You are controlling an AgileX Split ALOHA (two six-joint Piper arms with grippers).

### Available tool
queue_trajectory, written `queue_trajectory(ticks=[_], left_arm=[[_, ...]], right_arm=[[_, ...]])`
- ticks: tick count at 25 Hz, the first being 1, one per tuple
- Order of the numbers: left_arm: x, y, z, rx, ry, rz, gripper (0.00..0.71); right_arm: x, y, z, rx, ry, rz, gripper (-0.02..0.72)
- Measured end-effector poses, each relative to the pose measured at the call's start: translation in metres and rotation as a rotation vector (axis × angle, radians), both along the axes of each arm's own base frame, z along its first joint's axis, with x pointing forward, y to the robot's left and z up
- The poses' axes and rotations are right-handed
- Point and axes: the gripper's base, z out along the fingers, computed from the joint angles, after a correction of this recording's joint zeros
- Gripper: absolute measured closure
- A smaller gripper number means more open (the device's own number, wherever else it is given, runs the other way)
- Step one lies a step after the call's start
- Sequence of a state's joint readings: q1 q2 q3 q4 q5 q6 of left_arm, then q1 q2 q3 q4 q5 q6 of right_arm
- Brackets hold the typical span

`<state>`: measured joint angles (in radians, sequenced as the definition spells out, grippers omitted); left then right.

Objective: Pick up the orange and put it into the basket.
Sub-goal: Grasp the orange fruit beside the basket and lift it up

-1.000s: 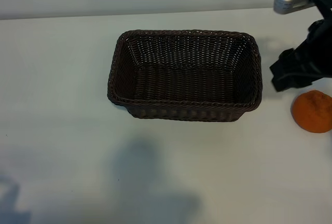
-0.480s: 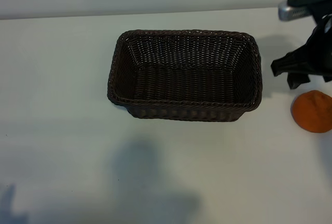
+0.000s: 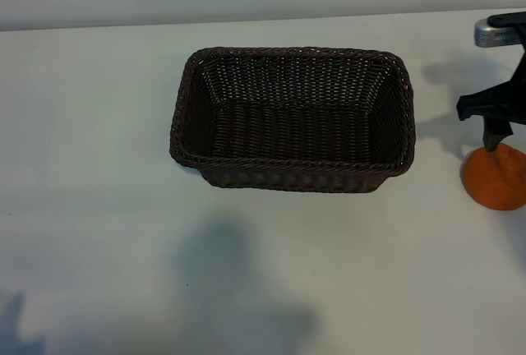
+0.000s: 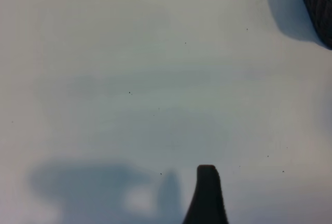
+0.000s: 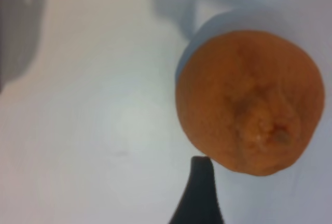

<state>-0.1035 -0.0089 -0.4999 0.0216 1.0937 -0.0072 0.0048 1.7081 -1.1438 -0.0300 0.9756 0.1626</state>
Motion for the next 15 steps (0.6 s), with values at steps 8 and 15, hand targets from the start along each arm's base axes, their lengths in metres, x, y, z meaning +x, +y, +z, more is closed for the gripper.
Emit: queue_trajectory(ticks=[8, 15], left_arm=[[0.000, 0.000, 0.000, 0.000, 0.000, 0.000, 0.126], [0.000, 0.000, 0.000, 0.000, 0.000, 0.000, 0.126]], right_arm=[[0.004, 0.000, -0.012, 0.024, 0.001, 0.005, 0.116], [0.010, -0.001, -0.032, 0.006, 0.049, 0.012, 0.116]])
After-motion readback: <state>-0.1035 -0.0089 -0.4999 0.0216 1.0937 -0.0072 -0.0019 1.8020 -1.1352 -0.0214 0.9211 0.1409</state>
